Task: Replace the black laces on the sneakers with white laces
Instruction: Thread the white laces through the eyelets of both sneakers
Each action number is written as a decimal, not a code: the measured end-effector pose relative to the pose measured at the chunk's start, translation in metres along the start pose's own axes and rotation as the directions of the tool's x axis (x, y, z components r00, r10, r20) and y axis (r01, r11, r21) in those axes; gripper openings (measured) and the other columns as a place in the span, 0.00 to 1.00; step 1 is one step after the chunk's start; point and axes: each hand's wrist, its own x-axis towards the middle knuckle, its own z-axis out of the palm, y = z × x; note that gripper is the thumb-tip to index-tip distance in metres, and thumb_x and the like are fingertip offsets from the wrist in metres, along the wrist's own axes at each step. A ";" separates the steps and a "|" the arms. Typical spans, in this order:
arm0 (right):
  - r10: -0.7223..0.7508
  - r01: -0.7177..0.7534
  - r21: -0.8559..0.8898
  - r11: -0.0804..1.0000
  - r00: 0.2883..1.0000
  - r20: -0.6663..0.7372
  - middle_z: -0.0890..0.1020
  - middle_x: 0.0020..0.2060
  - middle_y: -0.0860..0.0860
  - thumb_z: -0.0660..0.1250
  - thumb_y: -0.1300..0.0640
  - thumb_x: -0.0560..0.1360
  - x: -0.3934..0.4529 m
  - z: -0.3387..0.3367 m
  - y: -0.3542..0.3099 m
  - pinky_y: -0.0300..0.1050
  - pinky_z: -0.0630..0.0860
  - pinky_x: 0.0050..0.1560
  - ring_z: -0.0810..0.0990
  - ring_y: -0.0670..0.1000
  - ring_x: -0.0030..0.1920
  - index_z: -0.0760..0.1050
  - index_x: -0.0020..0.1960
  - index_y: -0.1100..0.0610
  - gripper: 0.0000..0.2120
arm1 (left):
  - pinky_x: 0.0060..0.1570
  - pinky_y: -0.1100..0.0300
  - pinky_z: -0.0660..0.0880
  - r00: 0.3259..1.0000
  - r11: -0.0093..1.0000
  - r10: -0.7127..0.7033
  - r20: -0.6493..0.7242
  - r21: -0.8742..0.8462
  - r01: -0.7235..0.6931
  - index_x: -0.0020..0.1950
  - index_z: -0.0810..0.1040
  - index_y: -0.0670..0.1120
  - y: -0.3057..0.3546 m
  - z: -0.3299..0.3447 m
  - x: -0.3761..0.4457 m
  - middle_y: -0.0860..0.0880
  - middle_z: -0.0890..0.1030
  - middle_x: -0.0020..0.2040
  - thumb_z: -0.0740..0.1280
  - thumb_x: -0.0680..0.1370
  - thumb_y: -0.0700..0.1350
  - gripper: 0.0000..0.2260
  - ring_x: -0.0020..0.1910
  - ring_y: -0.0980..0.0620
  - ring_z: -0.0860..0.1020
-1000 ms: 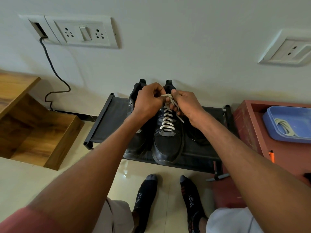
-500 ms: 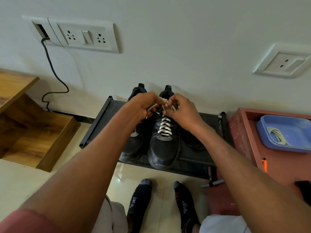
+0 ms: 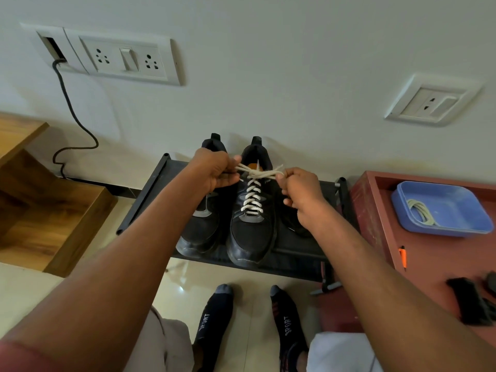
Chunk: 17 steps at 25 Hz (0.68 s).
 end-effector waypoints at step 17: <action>0.144 -0.178 -0.392 0.903 0.983 -0.116 0.83 0.44 0.54 0.65 0.60 0.80 -0.012 -0.005 0.004 0.48 0.77 0.38 0.81 0.54 0.42 0.81 0.51 0.57 0.06 | 0.45 0.49 0.76 0.802 0.350 0.595 0.054 0.880 -0.320 0.49 0.82 0.47 -0.015 -0.004 -0.016 0.46 0.79 0.54 0.71 0.77 0.46 0.03 0.52 0.42 0.78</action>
